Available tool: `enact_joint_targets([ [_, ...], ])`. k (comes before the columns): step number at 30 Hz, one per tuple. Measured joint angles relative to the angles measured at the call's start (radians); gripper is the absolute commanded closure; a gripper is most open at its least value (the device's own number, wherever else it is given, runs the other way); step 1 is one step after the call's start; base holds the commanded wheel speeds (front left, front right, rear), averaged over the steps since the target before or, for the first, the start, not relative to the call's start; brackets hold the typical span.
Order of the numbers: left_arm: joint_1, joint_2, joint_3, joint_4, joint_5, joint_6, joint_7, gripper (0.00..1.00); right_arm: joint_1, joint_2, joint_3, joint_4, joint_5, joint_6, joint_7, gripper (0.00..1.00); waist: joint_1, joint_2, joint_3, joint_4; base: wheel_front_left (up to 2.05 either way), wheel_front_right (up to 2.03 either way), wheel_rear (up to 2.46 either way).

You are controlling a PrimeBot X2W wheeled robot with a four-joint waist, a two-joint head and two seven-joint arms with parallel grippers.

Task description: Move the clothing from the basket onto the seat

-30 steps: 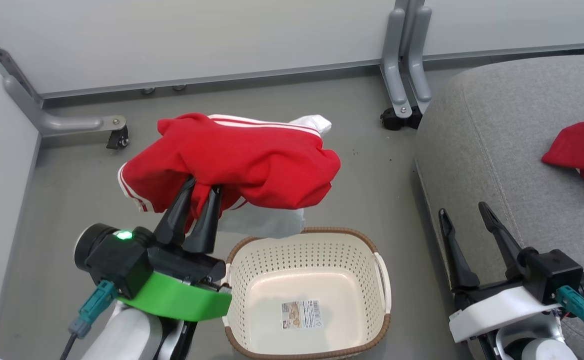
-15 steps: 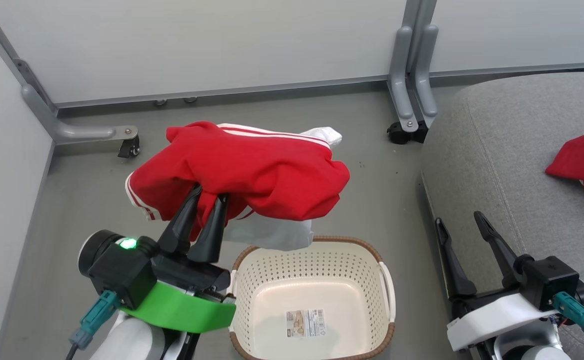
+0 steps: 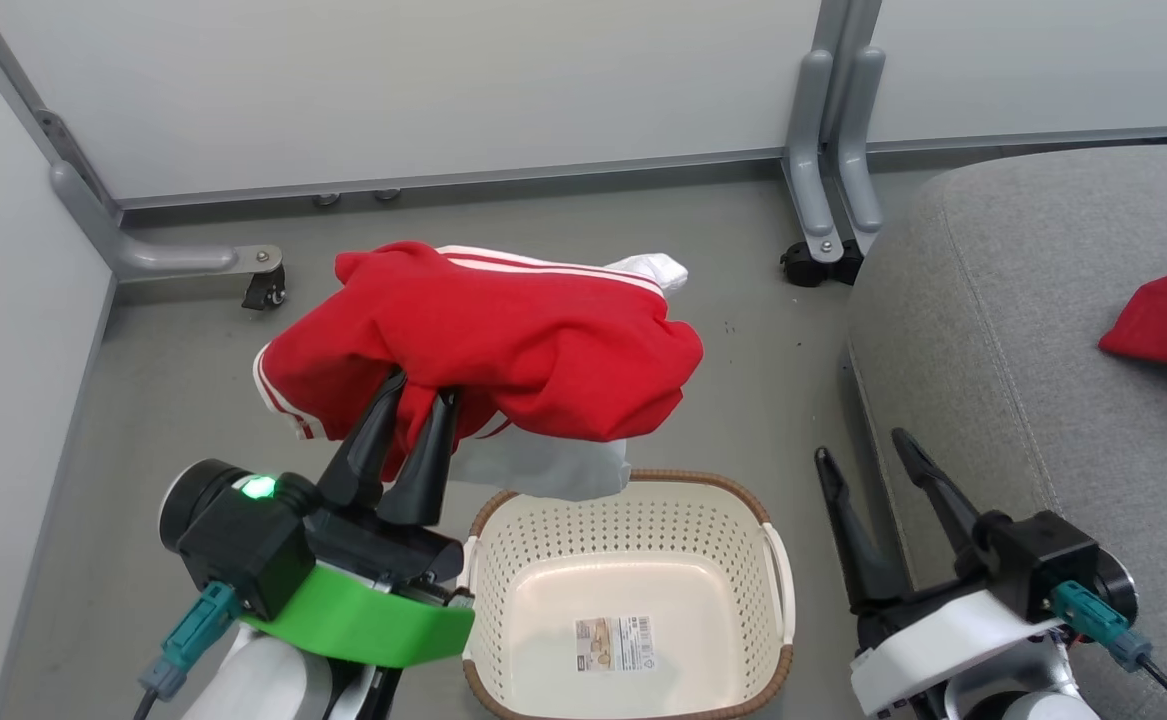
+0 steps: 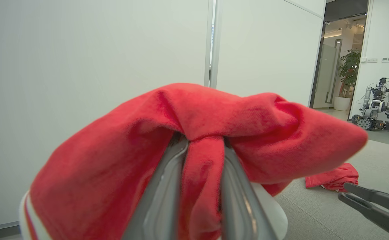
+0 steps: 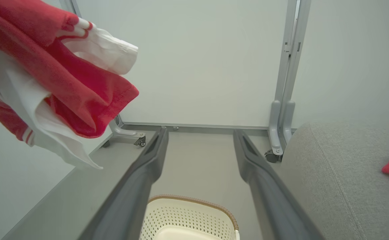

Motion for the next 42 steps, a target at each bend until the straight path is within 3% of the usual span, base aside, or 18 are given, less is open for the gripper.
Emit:
enact_joint_targets([
  [12,-0.021,-0.021,-0.022,0.007,-0.001,-0.016,-0.001,1.0,-0.188,-0.054,0.33,0.075,0.104,0.0,0.021,0.0,0.0,0.0,0.024,0.028,0.0,0.0,0.0],
  [24,-0.058,-0.065,-0.057,0.035,0.002,-0.047,-0.001,1.0,-0.427,-0.046,0.501,0.285,0.192,0.0,-0.045,0.0,0.0,0.0,0.038,0.082,0.0,0.0,0.0],
  [25,-0.058,-0.067,-0.058,0.038,0.002,-0.049,-0.001,1.0,-0.443,-0.041,0.511,0.3,0.203,0.0,-0.056,0.45,0.0,0.0,0.039,0.085,0.0,0.0,0.0],
  [26,-0.058,-0.068,-0.058,0.04,0.002,-0.05,-0.001,1.0,-0.454,-0.037,0.516,0.314,0.211,0.0,-0.062,0.62,0.0,0.0,0.039,0.086,0.0,0.0,0.0],
  [27,-0.058,-0.069,-0.058,0.042,0.002,-0.051,-0.001,1.0,-0.465,-0.034,0.521,0.331,0.218,0.0,-0.07,1.0,0.0,0.0,0.038,0.088,0.0,0.0,0.0],
  [42,-0.055,-0.08,-0.06,0.06,0.006,-0.061,-0.004,1.0,-0.512,-0.045,0.558,0.42,0.275,0.0,-0.12,1.0,0.0,0.0,0.026,0.091,0.0,0.0,0.0],
])
